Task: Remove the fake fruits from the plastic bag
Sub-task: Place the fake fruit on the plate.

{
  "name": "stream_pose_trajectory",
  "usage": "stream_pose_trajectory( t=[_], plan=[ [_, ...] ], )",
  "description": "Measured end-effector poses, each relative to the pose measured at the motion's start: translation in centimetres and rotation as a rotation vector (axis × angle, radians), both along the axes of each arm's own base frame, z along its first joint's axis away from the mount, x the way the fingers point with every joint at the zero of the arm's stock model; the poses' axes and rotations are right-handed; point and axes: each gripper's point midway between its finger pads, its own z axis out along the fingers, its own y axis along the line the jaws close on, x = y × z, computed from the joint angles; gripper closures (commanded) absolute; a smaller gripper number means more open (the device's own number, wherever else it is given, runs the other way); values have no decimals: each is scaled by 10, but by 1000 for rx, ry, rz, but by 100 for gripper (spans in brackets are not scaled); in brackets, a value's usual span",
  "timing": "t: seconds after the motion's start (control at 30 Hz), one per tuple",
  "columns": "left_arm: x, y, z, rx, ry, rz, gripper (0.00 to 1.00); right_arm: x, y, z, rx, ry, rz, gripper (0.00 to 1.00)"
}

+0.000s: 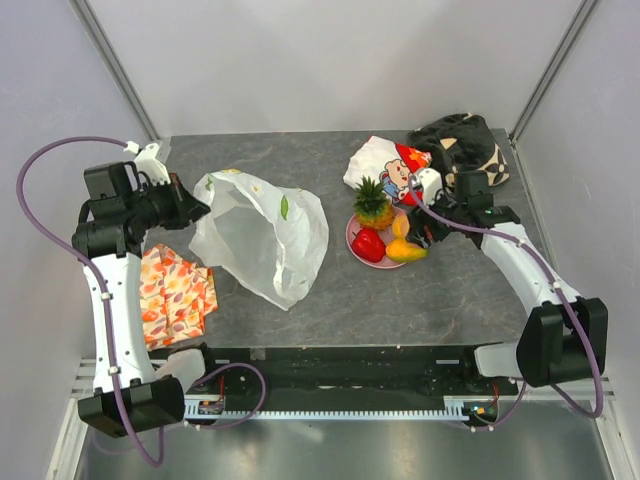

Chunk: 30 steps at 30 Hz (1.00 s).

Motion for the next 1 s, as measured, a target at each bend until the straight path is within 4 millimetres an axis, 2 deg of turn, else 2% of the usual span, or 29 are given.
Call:
stream_pose_trajectory(
  t=[0.23,0.37,0.77,1.0],
  plan=[
    [0,5,-4,-8,10,24,98,9,45,-7,-17,-26,145,99],
    [-2,7,-1,-11,2,31,98,5,62,-12,-20,-21,191,98],
    [-1,9,-1,-36,9,43,98,12,74,-19,-27,-30,206,90],
    [-1,7,-1,-49,12,31,98,19,77,-13,-38,-57,203,84]
  ],
)
